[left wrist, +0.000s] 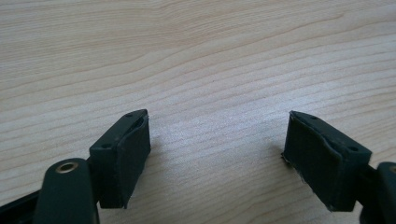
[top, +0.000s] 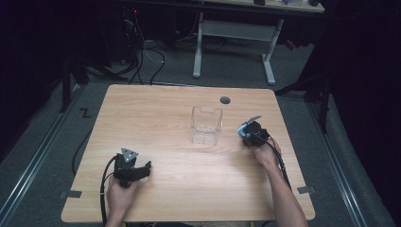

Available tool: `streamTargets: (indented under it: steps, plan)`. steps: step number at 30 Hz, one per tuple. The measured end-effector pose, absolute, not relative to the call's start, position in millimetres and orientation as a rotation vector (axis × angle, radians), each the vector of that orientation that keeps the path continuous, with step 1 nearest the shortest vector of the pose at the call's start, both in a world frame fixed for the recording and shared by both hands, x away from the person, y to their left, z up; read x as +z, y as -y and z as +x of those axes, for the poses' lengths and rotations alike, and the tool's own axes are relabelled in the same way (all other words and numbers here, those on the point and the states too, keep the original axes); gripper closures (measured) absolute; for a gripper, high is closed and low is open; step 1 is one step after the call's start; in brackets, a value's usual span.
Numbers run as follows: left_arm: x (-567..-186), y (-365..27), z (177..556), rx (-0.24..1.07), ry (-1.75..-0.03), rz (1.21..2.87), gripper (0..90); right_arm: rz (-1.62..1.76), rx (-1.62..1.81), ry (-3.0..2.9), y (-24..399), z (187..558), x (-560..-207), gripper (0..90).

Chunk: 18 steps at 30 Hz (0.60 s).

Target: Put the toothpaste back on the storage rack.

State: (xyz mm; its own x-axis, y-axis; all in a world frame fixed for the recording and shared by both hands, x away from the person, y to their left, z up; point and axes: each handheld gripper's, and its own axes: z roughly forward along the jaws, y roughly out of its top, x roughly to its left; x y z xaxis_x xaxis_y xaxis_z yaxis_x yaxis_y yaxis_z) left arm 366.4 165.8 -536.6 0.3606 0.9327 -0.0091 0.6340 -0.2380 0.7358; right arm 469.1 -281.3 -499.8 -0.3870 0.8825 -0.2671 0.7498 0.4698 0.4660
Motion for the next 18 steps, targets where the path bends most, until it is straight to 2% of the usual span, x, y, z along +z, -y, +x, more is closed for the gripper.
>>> streamTargets:
  steps: [13, 18]
  plan:
    - [-536.6, -165.7, 366.5, 0.585, -1.356, 1.968, 22.9, 1.365, 0.379, -2.221, 284.0, 470.2, -498.9, 62.9]
    - [-536.7, -165.6, 366.7, 0.586, -1.356, 1.967, 23.0, 1.341, 0.403, -2.191, 285.2, 465.6, -498.5, 67.7]
